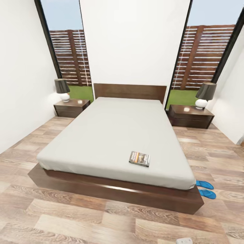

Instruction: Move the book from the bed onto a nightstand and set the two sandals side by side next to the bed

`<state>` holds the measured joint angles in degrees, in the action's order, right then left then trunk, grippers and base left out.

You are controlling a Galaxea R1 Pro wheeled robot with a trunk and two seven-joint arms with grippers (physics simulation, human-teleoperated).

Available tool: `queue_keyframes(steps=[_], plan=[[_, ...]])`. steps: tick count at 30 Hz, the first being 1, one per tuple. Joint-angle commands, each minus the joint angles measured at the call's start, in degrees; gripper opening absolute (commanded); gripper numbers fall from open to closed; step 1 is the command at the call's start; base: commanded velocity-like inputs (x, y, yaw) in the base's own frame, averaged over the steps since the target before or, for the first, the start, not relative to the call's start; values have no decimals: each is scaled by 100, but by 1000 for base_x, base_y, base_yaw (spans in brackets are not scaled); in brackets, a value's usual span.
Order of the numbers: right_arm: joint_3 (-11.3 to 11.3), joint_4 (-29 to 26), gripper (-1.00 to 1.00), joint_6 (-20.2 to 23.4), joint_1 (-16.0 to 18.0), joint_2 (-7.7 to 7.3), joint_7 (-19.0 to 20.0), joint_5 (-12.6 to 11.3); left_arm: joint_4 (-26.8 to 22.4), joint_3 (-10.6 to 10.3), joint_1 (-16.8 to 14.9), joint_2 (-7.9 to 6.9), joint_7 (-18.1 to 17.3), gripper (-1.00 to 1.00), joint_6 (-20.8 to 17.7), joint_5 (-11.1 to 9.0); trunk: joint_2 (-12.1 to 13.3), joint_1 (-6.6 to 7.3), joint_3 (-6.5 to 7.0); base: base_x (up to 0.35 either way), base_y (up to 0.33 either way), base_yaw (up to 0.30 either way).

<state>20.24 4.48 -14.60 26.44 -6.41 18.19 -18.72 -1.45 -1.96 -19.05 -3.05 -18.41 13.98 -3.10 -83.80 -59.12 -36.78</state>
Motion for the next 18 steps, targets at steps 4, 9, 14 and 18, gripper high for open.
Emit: queue_keyframes(steps=[4,9,14,18], plan=[[43,26,100,-37,11,4,38,-61,4,-16,-2,-2,-21,100,16,-33,-3,-2,-16,243,0,-262],[44,25,100,-34,11,8,37,-61,4,-15,-2,-2,-17,100,17,-34,-3,-2,-31,296,0,-262],[44,26,100,-34,11,8,36,-61,4,-18,-2,-2,-19,100,17,-33,-3,-2,-48,120,0,-252],[46,26,100,-35,11,8,35,-61,4,-19,-3,-2,-21,100,17,-33,-3,-2,-61,15,0,-131]])
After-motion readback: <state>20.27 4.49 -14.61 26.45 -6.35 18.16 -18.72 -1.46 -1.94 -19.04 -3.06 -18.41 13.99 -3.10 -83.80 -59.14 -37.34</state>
